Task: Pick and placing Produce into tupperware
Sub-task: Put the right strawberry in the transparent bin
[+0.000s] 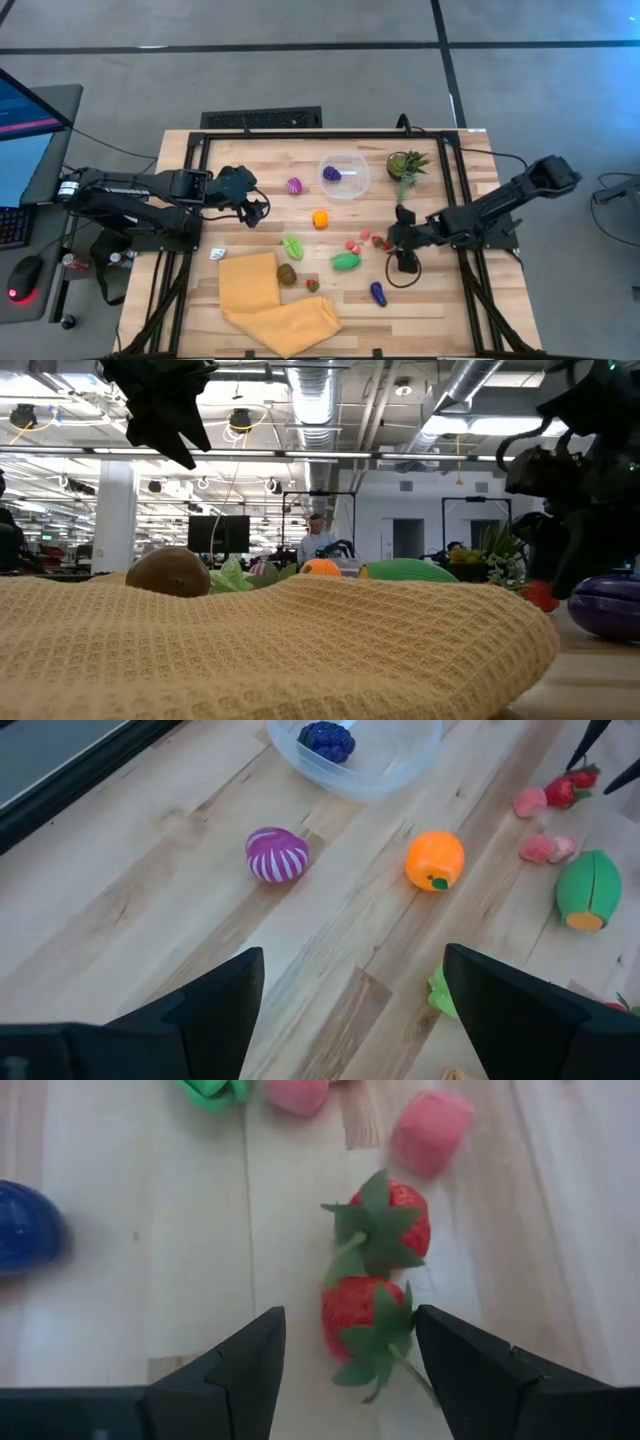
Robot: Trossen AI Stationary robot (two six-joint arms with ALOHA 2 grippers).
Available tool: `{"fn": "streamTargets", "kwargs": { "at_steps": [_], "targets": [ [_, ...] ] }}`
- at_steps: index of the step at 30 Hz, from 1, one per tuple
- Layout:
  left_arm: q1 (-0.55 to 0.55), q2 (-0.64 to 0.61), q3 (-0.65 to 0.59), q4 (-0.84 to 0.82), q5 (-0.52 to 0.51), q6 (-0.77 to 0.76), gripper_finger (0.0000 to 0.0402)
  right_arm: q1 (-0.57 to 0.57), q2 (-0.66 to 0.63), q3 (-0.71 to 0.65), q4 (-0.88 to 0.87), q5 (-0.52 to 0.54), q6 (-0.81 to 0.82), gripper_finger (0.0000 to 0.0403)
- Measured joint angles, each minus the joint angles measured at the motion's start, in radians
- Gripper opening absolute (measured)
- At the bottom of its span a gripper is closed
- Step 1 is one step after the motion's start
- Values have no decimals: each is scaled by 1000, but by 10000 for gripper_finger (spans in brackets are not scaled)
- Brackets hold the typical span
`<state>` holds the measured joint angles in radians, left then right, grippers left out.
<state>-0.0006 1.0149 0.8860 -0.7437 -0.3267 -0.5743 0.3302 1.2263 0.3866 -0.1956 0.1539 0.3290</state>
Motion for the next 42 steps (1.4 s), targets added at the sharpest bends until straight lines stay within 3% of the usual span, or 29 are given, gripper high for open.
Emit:
{"fn": "streamTargets", "kwargs": {
  "at_steps": [12, 26, 35, 42],
  "targets": [
    [0, 0, 0, -1, 0, -3, 300, 1, 75, 2, 36, 6, 66, 243],
    [0, 0, 0, -4, 0, -3, 300, 1, 68, 1, 50, -25, 90, 167],
    [0, 0, 0, -4, 0, 1, 300, 1, 68, 31, 43, -41, 117, 195],
    [0, 0, 0, -6, -1, 15, 300, 2, 68, 74, 13, -90, 117, 171]
  ]
}}
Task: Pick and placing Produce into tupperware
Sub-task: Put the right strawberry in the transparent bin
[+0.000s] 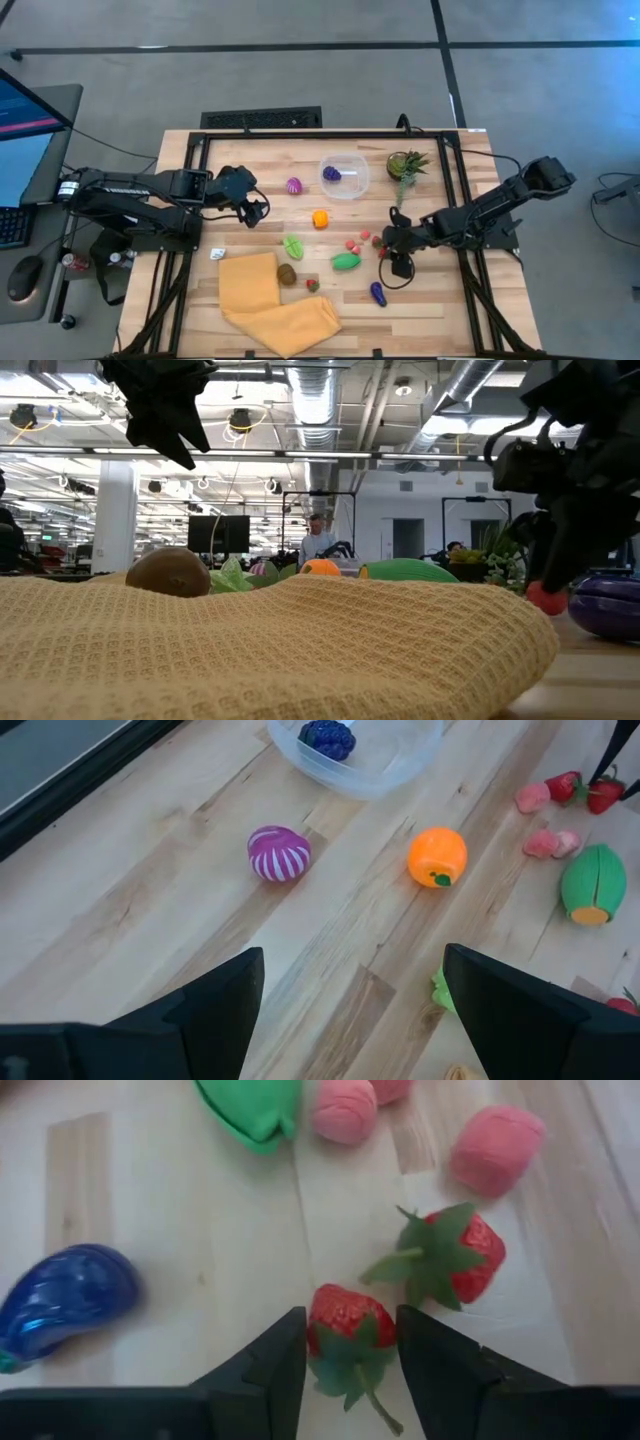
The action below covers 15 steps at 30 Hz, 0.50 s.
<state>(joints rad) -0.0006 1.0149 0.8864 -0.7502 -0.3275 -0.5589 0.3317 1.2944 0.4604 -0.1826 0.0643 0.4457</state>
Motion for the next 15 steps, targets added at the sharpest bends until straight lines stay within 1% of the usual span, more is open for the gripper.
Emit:
{"fn": "streamTargets", "kwargs": {
  "at_steps": [6, 15],
  "targets": [
    [0, 0, 0, 0, -12, 10, 300, 0, -1, 18, -41, -16, -8, 149],
    [0, 0, 0, 0, -19, 17, 300, 0, -1, 18, -49, -38, -9, 164]
  ]
}}
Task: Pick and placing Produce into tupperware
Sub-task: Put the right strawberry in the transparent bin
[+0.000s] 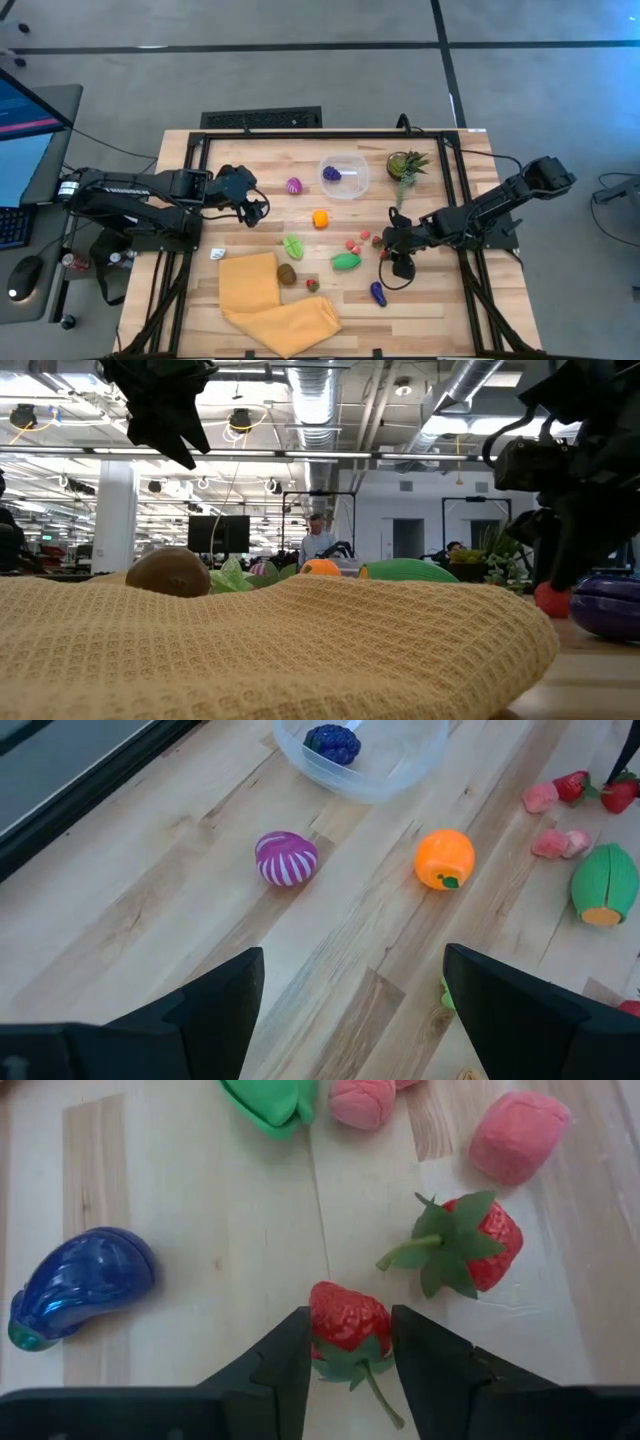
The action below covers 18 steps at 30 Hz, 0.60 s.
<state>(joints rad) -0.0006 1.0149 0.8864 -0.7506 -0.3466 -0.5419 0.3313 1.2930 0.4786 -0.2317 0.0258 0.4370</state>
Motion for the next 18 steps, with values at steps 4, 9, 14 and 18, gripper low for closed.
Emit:
{"fn": "streamTargets", "kwargs": {
  "at_steps": [4, 9, 14, 18],
  "targets": [
    [0, 0, 0, 0, 0, 0, 300, 0, 1, -1, -2, -2, 0, 173],
    [0, 0, 0, 0, 0, 0, 300, 0, 5, -5, -3, -2, 0, 183],
    [0, 0, 0, 0, 0, 0, 300, 0, 5, -9, -7, -2, 0, 189],
    [0, 0, 0, 0, -1, 0, 300, 0, 5, -9, -18, -2, 0, 183]
  ]
}}
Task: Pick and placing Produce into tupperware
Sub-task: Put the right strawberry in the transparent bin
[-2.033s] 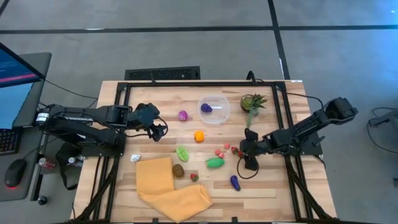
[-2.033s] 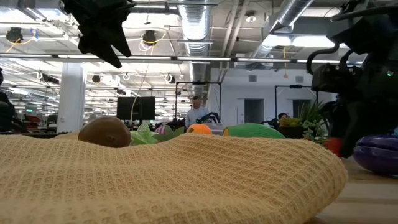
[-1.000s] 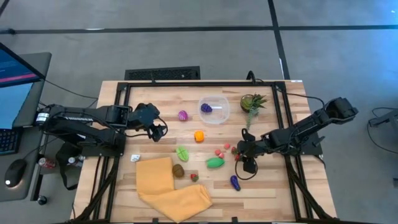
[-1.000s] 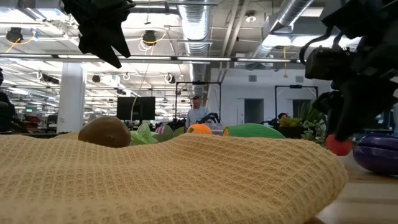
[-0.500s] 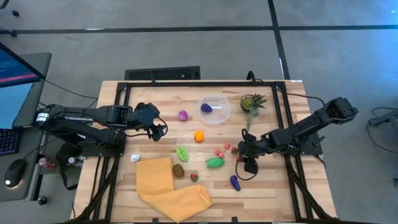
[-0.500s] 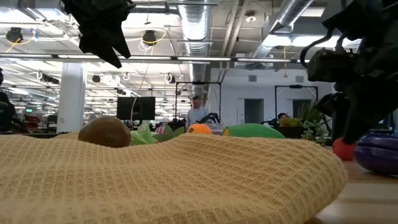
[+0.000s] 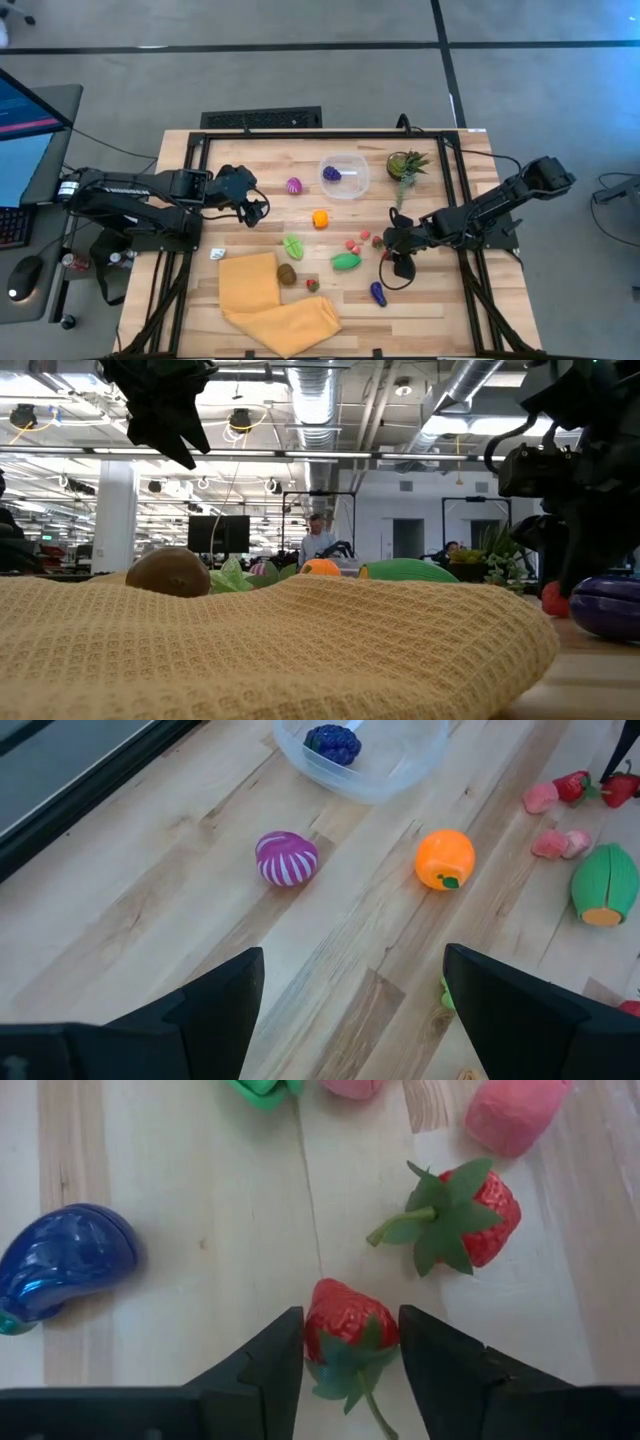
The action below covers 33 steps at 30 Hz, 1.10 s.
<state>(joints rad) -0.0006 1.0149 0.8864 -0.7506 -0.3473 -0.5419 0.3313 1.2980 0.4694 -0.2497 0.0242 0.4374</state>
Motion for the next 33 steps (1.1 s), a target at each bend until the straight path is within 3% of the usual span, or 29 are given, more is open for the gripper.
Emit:
{"fn": "streamTargets", "kwargs": {
  "at_steps": [9, 33],
  "targets": [
    [0, 0, 0, 0, -7, 0, 300, 0, 0, 2, 0, 2, 0, 157],
    [0, 0, 0, 0, -8, 0, 300, 0, -3, 1, -4, 1, 28, 159]
  ]
}}
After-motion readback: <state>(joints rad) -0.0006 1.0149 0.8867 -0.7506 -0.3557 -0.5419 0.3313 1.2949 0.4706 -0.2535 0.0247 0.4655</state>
